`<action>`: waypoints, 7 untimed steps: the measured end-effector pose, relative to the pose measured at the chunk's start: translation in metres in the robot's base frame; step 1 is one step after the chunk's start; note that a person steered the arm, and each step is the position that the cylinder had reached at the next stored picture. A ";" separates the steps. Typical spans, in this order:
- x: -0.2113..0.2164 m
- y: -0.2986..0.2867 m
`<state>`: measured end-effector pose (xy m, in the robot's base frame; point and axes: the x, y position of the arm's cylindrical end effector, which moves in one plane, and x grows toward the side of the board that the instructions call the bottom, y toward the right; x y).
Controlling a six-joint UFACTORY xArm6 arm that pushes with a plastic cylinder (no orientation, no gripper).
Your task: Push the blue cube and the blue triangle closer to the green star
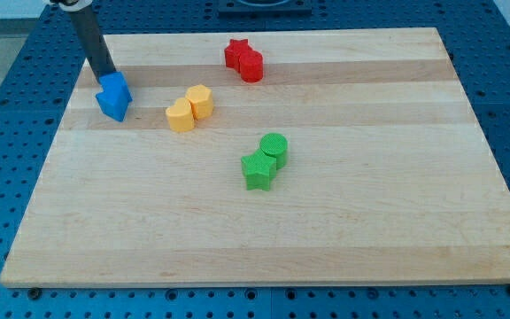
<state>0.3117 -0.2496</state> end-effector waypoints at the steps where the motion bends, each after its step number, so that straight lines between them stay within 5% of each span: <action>1: 0.028 0.000; 7: 0.136 0.086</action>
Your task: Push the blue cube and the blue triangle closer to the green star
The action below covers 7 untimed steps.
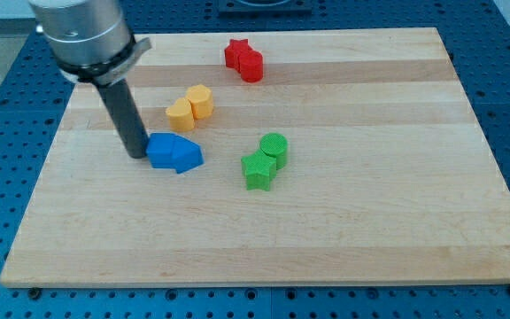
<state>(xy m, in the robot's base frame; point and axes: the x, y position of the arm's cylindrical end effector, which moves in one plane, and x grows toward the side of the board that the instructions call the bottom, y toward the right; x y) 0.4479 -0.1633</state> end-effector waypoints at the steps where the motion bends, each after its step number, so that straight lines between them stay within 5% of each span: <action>1: 0.000 0.016; 7: 0.033 0.064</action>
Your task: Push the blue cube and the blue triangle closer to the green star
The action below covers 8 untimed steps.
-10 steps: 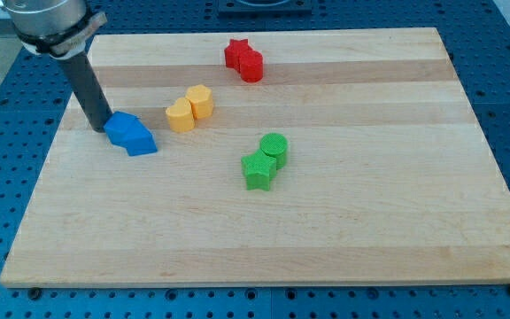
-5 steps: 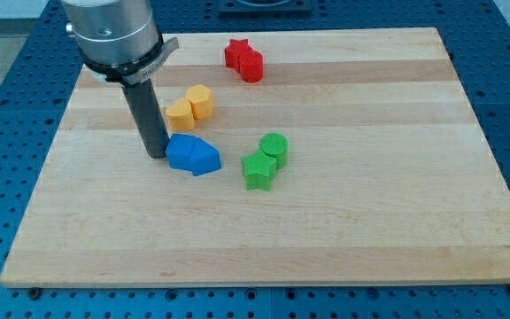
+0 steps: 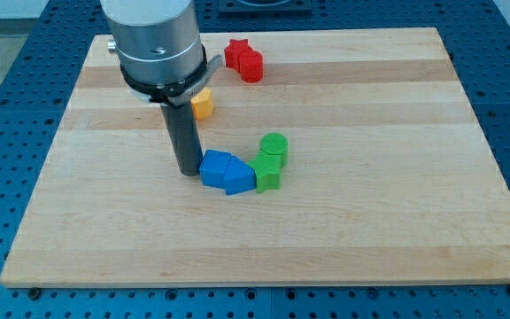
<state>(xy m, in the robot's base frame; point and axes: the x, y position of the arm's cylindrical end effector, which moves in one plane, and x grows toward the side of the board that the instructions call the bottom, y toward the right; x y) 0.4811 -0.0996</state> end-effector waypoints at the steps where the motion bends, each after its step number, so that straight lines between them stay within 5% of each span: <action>1: 0.004 0.000; 4: 0.063 0.021; 8: 0.037 0.074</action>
